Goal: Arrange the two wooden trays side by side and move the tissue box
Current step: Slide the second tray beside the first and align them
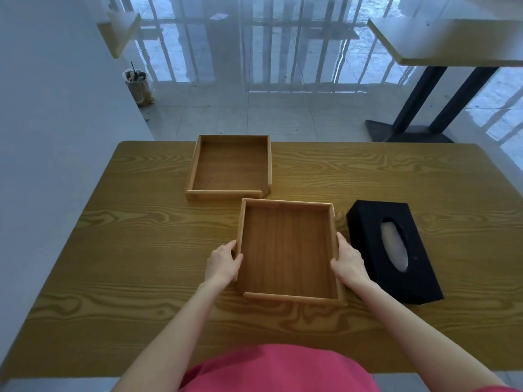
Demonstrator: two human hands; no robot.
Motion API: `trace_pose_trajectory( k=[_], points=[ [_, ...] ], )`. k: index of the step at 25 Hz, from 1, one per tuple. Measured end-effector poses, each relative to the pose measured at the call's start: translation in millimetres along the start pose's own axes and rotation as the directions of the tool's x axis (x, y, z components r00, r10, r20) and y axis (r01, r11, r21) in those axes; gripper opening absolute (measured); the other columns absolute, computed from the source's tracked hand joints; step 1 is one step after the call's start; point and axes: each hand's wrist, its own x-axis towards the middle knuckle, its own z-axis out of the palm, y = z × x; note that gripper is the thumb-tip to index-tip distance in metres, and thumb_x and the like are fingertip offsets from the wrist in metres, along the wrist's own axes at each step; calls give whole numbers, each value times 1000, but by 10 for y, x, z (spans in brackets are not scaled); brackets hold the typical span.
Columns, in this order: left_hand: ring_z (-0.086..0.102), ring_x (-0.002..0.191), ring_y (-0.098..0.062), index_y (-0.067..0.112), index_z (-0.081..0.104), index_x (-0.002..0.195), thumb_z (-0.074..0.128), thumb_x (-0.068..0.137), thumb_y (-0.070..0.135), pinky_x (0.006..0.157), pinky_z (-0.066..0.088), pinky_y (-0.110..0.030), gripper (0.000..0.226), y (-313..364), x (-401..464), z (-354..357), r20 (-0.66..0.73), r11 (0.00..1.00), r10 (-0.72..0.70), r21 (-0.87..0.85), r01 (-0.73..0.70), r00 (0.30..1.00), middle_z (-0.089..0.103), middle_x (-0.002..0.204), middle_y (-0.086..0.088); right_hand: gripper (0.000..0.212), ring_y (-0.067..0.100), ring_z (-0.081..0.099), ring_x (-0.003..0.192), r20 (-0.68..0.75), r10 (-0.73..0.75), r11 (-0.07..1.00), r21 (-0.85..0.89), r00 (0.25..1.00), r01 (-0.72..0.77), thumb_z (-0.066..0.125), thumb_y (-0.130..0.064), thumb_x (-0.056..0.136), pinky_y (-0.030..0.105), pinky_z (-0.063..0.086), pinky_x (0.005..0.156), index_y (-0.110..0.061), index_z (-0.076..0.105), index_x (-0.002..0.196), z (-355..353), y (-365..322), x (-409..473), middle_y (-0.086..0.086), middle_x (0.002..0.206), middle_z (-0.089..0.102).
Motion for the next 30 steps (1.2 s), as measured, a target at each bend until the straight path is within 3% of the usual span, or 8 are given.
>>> trace_pose_trajectory(
  k=[9, 14, 19, 25, 30],
  points=[
    [52, 121, -27, 15, 47, 132, 55, 88, 26, 102, 40, -35, 46, 12, -75, -102, -17, 1000, -6, 26, 6, 1000, 58, 131, -11, 62, 30, 56, 113, -22, -34, 995, 90, 999, 36, 49, 3, 85, 34, 47, 92, -11, 27, 142, -106, -3, -79, 17, 129, 55],
    [54, 119, -25, 14, 49, 131, 56, 87, 26, 100, 42, -34, 46, 108, -42, -239, -51, 999, 37, -27, -38, 998, 60, 128, -10, 60, 32, 55, 116, -83, -90, 988, 114, 992, 99, 50, 4, 82, 34, 45, 94, -10, 35, 139, -273, -97, 8, 17, 128, 57],
    [56, 116, -24, 14, 50, 130, 58, 86, 26, 98, 44, -33, 47, 296, 70, -398, -111, 994, 84, -66, -91, 990, 61, 126, -10, 59, 31, 57, 113, -127, -129, 972, 178, 983, 151, 50, 5, 80, 25, 40, 86, -9, 40, 136, -486, -212, 159, 18, 126, 59],
    [57, 113, -26, 14, 49, 130, 58, 86, 26, 96, 47, -36, 47, 652, 303, -517, -127, 990, 115, -65, -123, 985, 61, 126, -12, 62, 31, 48, 125, -136, -153, 973, 155, 979, 173, 52, 2, 81, 37, 39, 103, -8, 34, 139, -808, -326, 445, 17, 136, 50],
    [54, 119, -27, 12, 48, 131, 57, 87, 24, 98, 44, -35, 46, 964, 556, -563, -157, 987, 142, -54, -152, 977, 58, 129, -13, 61, 32, 44, 129, -137, -190, 966, 149, 972, 210, 54, 4, 81, 40, 36, 108, -4, 34, 139, -1073, -432, 750, 18, 140, 46]
  ],
)
